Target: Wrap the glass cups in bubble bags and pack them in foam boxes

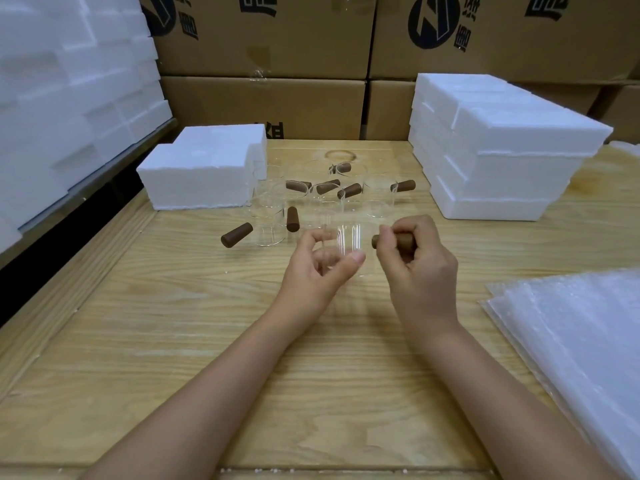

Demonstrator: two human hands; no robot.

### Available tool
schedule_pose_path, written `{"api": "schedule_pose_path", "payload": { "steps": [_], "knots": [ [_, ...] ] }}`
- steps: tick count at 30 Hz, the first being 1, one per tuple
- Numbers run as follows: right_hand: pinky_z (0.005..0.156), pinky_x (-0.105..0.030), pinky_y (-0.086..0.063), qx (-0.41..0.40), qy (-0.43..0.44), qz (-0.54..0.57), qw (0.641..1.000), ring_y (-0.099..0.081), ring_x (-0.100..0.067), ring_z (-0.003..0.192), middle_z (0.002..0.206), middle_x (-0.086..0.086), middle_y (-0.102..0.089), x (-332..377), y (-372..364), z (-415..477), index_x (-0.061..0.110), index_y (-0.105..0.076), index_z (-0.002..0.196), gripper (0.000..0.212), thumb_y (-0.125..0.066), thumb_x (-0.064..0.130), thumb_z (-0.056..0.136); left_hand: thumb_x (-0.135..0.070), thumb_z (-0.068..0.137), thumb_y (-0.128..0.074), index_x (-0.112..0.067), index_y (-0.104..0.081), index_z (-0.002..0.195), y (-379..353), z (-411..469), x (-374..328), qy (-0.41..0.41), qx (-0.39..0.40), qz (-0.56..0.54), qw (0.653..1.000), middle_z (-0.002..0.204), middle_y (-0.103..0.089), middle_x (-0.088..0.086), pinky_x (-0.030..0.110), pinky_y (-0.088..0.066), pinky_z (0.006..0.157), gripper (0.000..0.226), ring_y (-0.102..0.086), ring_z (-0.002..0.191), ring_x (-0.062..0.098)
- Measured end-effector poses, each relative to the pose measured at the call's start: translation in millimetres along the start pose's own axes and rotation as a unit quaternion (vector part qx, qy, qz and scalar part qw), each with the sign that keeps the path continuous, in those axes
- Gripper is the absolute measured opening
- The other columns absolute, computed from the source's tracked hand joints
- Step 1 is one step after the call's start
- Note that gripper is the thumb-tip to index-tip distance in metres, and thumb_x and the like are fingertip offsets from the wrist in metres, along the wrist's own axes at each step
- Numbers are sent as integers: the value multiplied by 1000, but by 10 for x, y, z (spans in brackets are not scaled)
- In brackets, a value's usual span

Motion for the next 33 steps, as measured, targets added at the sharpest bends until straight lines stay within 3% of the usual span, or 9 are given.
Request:
{"api": "schedule_pose_path", "payload": {
  "steps": [4,9,12,17,20,25,28,30,33],
  "knots": [
    [55,-14,-40,30,62,26,997,-52,-11,62,66,5,-53,116,-33,-13,2,-57,91,16,-65,14,84,-38,73,-61,-14,-58,97,-68,32,96,88,65,-102,989,66,-68,-6,21,-39,52,34,-56,63,8],
    [70,-10,-44,121,79,64,987,-60,-5,79,87,12,-60,152,-145,-53,4,-60,109,22,-60,13,89,-50,62,-60,0,-56,116,-68,53,151,131,107,-163,972,79,-63,8,21,-38,53,74,-51,61,11],
    [72,-14,-46,149,73,84,982,-61,-2,80,91,10,-62,152,-163,-50,19,-56,112,21,-52,27,94,-44,69,-59,6,-49,130,-36,65,170,137,111,-169,970,85,-63,11,21,-39,58,80,-50,65,13],
    [68,-30,-50,150,-1,137,979,-65,-25,81,89,14,-66,133,-206,-38,35,-55,100,17,-41,40,92,-37,80,-51,-6,-54,124,7,77,191,123,86,-173,973,83,-69,4,27,-38,68,53,-55,73,11],
    [60,-13,-43,133,-33,171,976,-62,-7,68,87,23,-68,69,-210,-31,32,-57,92,18,-41,39,94,-38,72,-63,-7,-52,126,28,84,173,101,66,-157,980,84,-71,1,25,-40,67,63,-56,70,5],
    [59,-8,-43,72,-113,210,968,-63,4,65,76,7,-70,-120,-168,-28,19,-61,82,32,-34,28,97,-39,70,-69,-19,-49,124,65,79,118,39,28,-68,997,97,-70,-16,19,-43,70,61,-61,84,-1],
    [59,-19,-47,38,-89,97,990,-68,-6,70,73,13,-70,-139,-106,-45,17,-56,82,33,-32,34,97,-31,74,-68,-27,-49,116,91,54,57,-14,-12,-23,1000,102,-70,-6,15,-48,74,46,-64,93,-5],
    [59,-34,-51,31,16,-50,998,-68,-20,67,77,7,-72,-31,-79,-42,7,-56,84,37,-33,32,97,-40,69,-71,-30,-48,116,109,30,3,-39,-35,-2,999,102,-68,0,20,-49,75,54,-63,95,2],
    [44,-33,-46,21,152,-177,972,-62,-25,55,70,-3,-70,102,-85,-48,-1,-58,77,33,-40,20,96,-52,62,-66,-33,-45,120,134,6,-32,-57,-60,42,996,100,-67,-8,32,-46,78,63,-60,98,12]
  ]
}}
Point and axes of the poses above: each hand's wrist, its own z-axis towards the middle knuckle, its own y-axis out of the back of the hand, x = y × z, the point moved 7 cm from there along z, towards the middle knuckle
